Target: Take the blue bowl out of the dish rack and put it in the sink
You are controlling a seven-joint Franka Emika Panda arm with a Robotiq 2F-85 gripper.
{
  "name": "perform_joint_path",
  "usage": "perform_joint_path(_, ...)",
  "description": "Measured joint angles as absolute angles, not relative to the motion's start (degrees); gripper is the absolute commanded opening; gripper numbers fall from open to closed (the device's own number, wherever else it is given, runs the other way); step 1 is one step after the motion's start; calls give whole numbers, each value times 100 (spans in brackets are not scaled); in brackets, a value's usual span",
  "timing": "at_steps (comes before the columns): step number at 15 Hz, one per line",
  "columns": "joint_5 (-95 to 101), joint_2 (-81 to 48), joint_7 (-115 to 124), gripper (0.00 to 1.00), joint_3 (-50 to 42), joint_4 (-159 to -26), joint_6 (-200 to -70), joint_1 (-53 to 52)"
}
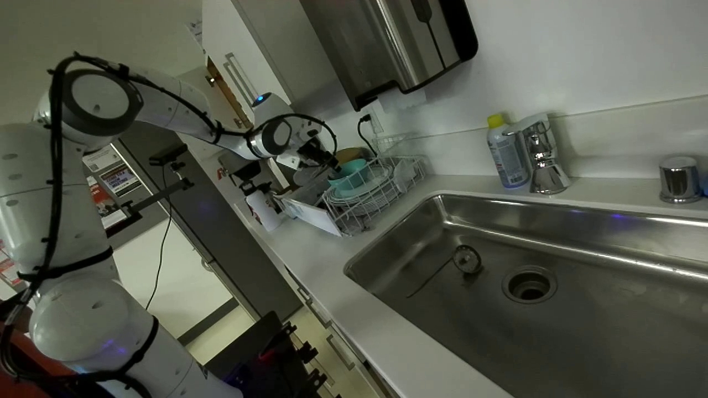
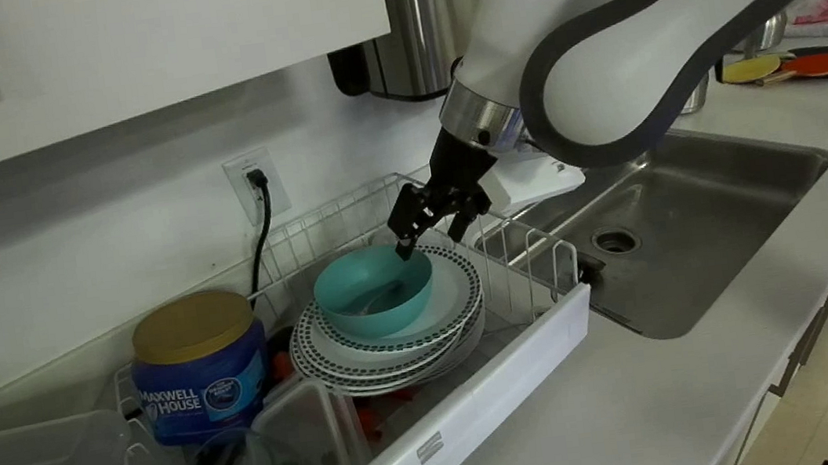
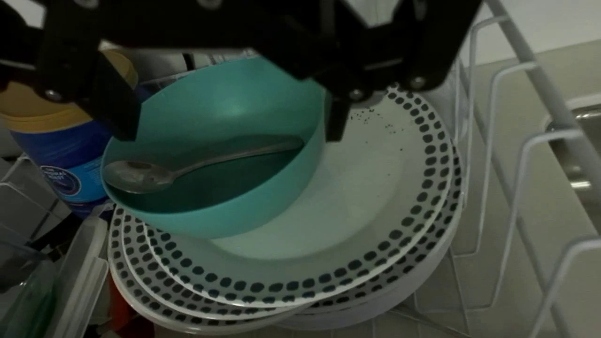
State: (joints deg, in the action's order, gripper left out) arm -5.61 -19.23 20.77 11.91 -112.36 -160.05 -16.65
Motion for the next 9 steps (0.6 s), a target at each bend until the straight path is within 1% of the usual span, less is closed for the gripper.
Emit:
perform_joint_path(4,-540,-1952,2287,100,1048,-11224,-15977,-1801)
perform_joint_path(9,-299,-2110,3162,100,666,-10967,-15523,-2245)
